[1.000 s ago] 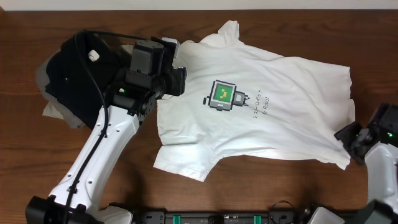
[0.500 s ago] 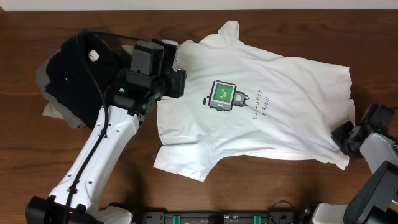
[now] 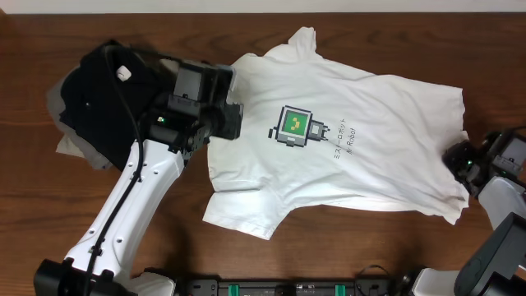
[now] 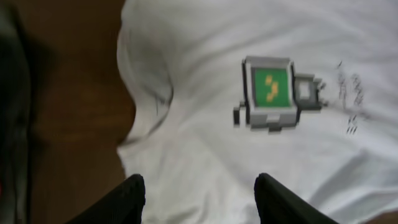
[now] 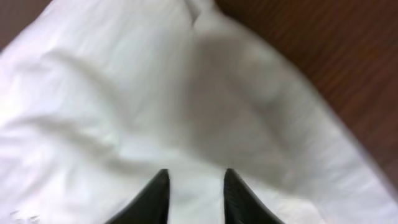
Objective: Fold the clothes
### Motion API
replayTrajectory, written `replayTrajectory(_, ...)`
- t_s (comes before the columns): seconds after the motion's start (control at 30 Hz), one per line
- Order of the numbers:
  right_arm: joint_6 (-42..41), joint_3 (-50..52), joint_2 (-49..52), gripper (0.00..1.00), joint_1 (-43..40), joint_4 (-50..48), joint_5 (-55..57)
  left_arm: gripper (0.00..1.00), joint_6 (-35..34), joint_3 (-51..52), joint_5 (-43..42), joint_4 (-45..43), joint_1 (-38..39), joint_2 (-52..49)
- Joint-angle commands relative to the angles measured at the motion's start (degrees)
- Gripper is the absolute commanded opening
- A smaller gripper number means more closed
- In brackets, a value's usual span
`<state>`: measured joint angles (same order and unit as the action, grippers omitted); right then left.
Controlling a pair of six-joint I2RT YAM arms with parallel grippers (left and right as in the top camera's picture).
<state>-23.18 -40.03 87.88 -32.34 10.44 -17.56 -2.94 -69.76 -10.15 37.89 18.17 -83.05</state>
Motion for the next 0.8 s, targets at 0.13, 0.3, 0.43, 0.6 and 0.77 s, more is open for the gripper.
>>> replayTrajectory(0.13,3.8,-1.0,-1.4,0.34,-0.7,8.1,-9.9,0.71,0.5,2.5,-4.0,6.7,0.1,-0.1)
replayTrajectory(0.3,2.5,-0.9,-1.4,0.02,1.5,15.7,-4.7,0.64,2.1,4.5,-5.3,6.9,0.3,-2.4)
replayTrajectory(0.43,-3.0,-0.7,-1.2,0.01,3.6,19.6,6.5,0.38,5.9,4.7,-10.6,7.1,1.1,-4.3)
replayTrajectory(0.6,-11.8,0.0,1.2,0.01,5.0,16.6,14.0,0.29,6.4,4.8,-10.6,8.4,2.6,-7.7)
replayTrajectory(0.77,-16.3,0.0,7.6,0.01,6.7,6.7,14.1,0.26,6.3,4.8,-10.6,8.8,2.9,-11.3)
